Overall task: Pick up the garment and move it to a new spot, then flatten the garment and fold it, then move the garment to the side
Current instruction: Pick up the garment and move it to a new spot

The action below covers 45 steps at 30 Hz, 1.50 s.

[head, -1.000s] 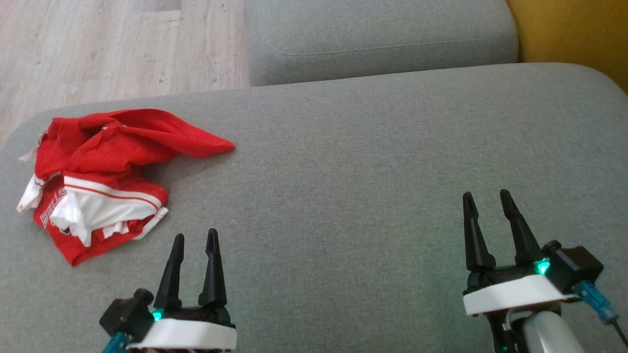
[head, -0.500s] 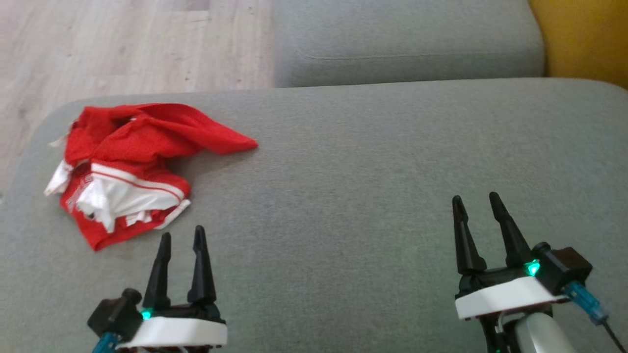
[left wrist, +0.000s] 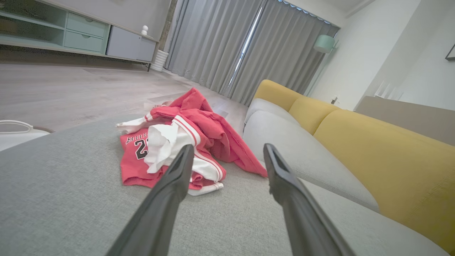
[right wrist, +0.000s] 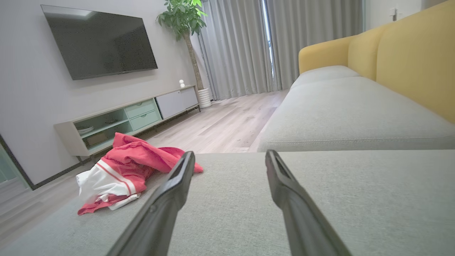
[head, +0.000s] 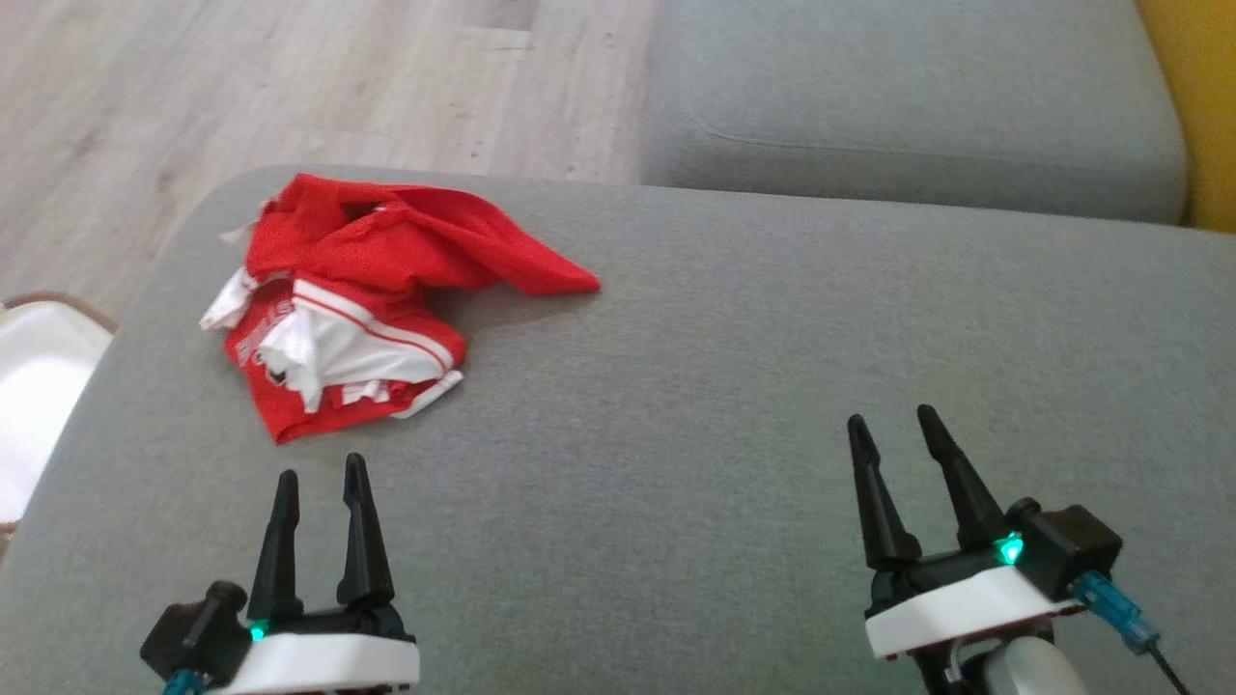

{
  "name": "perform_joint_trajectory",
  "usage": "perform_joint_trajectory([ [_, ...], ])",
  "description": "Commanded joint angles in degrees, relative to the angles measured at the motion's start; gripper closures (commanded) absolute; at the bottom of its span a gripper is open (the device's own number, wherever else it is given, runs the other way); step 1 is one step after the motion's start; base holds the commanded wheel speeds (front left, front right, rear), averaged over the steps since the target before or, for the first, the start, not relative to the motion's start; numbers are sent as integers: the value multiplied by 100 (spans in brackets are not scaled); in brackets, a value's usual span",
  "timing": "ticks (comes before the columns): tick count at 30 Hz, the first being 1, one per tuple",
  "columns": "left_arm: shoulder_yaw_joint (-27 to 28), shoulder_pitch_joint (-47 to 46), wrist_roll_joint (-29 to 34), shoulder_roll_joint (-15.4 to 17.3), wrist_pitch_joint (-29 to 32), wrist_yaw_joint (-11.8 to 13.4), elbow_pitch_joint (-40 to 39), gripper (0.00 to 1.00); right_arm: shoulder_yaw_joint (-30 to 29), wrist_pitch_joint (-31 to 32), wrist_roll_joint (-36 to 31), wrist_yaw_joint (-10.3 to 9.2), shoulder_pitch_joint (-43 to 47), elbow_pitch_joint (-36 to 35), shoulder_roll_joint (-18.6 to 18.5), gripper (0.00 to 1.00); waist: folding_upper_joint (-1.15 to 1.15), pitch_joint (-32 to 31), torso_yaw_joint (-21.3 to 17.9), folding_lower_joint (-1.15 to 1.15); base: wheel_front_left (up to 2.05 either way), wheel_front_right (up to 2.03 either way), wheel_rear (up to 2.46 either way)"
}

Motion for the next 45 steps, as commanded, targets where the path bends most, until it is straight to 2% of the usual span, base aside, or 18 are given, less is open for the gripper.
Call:
perform_joint_trajectory([
  [1, 225, -120, 55, 20, -55, 16, -207, 0, 162, -62, 36, -4, -148, -167, -42, 0, 0, -38, 122, 0, 0, 0, 0],
  [8, 251, -33, 124, 20, -55, 28, -255, 0, 369, -62, 120, -4, -98, -160, -42, 0, 0, -89, 441, 0, 0, 0, 0],
  [16, 339, -4, 195, 20, -55, 30, -323, 0, 456, -62, 167, -4, -81, -163, -42, 0, 0, -93, 580, 0, 0, 0, 0],
  [31, 457, -36, 295, 20, -55, 48, -421, 0, 501, -62, 191, -4, -124, -187, -42, 0, 0, -48, 451, 0, 0, 0, 0],
  [36, 611, -264, 625, 43, -55, -39, -398, 0, 452, -62, 113, -4, -168, -255, -42, 0, 0, 79, 333, 0, 0, 0, 0],
  [40, 716, -783, 836, 304, -55, -112, -233, 0, 313, -62, 4, -4, -257, -365, -42, 0, 0, 320, 249, 0, 0, 0, 0],
  [45, 687, -1849, 984, 914, 266, -179, 209, 0, 126, -62, -167, -4, -445, -532, -42, 0, 0, 793, 107, 0, 0, 0, 0],
])
